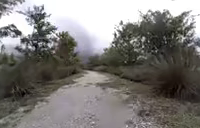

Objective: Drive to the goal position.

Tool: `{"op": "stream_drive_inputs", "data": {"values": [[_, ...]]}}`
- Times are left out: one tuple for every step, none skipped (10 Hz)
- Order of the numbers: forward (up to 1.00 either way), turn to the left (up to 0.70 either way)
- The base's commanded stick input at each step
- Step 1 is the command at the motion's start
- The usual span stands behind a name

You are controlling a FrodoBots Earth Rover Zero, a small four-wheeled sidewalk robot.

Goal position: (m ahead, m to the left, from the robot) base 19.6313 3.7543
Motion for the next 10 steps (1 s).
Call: {"op": "stream_drive_inputs", "data": {"values": [[0.85, 0.0], [0.85, 0.0], [0.85, 0.0], [0.85, 0.0], [0.85, 0.0], [0.85, 0.0], [0.85, 0.0], [0.85, 0.0], [0.85, 0.0], [0.85, 0.0]]}}
